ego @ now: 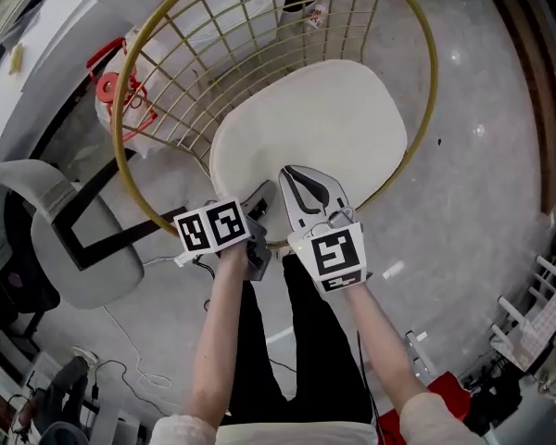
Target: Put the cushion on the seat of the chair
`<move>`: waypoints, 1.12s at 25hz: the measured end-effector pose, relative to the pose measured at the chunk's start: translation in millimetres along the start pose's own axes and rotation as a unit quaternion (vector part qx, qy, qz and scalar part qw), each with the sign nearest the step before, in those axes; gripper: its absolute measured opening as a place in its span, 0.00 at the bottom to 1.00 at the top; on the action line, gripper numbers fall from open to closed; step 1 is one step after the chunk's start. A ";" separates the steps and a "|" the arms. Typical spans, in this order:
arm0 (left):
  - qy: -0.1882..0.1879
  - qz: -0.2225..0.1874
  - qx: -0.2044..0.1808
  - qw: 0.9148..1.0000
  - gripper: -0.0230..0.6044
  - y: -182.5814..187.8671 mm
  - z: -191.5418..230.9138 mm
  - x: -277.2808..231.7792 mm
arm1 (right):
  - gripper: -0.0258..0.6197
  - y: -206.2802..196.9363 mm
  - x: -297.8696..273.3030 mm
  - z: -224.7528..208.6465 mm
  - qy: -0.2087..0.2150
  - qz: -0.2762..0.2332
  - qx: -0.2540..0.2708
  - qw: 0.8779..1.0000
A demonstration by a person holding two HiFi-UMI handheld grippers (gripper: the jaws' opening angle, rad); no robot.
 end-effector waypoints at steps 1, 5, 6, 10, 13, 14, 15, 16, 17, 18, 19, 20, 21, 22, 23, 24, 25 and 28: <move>0.003 0.000 0.000 1.000 0.13 -0.4 0.8 -0.6 | 0.08 0.8 -2.8 2.6 0.001 0.001 0.000 1.000; 0.009 0.002 0.011 1.000 0.14 -1.4 2.8 -0.8 | 0.08 2.4 -8.8 9.7 0.004 0.003 -0.001 1.000; 0.013 0.004 0.015 1.000 0.15 -1.1 3.7 -1.0 | 0.07 2.4 -9.5 10.4 0.004 0.004 -0.001 1.000; 0.039 0.011 0.018 0.999 0.21 -0.9 5.3 2.6 | 0.08 2.7 -7.8 12.3 0.001 0.006 -0.001 1.000; 0.051 0.011 0.020 0.998 0.28 -0.9 3.2 10.0 | 0.08 3.6 -3.7 12.5 -0.003 0.007 -0.003 1.000; 0.055 0.011 0.020 0.998 0.32 0.1 3.0 12.7 | 0.08 3.6 -2.9 12.5 -0.004 0.007 -0.004 1.000; 0.059 0.011 0.020 0.998 0.36 1.2 3.2 15.1 | 0.07 3.4 -2.0 12.4 -0.006 0.007 -0.005 1.000; 0.064 0.010 0.020 0.998 0.39 2.3 3.6 17.0 | 0.08 3.4 -0.9 12.3 -0.008 0.007 -0.007 1.000; 0.070 0.010 0.020 0.997 0.41 3.0 3.7 18.6 | 0.08 3.6 0.9 12.4 -0.010 0.007 -0.009 1.000; 0.079 0.010 0.019 0.997 0.44 3.4 3.6 20.2 | 0.08 4.3 3.6 13.0 -0.012 0.006 -0.010 1.000; 0.090 0.011 0.017 0.996 0.47 3.4 3.4 22.2 | 0.08 5.4 6.9 14.1 -0.013 0.006 -0.012 1.000; 0.103 0.012 0.015 0.995 0.48 3.4 3.1 24.1 | 0.07 6.8 10.4 15.6 -0.013 0.005 -0.013 1.000; 0.115 0.012 0.015 0.993 0.49 3.6 2.7 25.8 | 0.07 8.5 13.7 17.2 -0.014 0.004 -0.016 1.000; 0.127 0.010 0.016 0.992 0.51 4.3 1.9 26.9 | 0.07 10.3 16.6 18.5 -0.014 0.002 -0.018 1.000; 0.138 0.006 0.015 0.990 0.54 5.2 0.7 27.7 | 0.08 12.2 19.0 19.5 -0.015 -0.001 -0.020 1.000; 0.150 0.004 0.011 0.989 0.58 6.0 -0.7 28.1 | 0.08 14.0 21.1 20.1 -0.016 -0.003 -0.022 1.000; 0.162 0.002 0.005 0.987 0.60 6.4 -2.3 28.4 | 0.08 15.6 22.8 20.3 -0.017 -0.005 -0.024 1.000; 0.198 -0.005 -0.013 0.980 0.66 6.7 -6.0 30.1 | 0.08 17.9 26.8 18.5 -0.021 -0.009 -0.026 0.999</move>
Point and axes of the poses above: the fingertips, and each gripper's own axes: x backward along the fingers, z to its left, y out of its top, the point moved 5 cm from there along x, backward along the fingers, and after that the axes turned 10 degrees about -x, right-handed, at the moved point
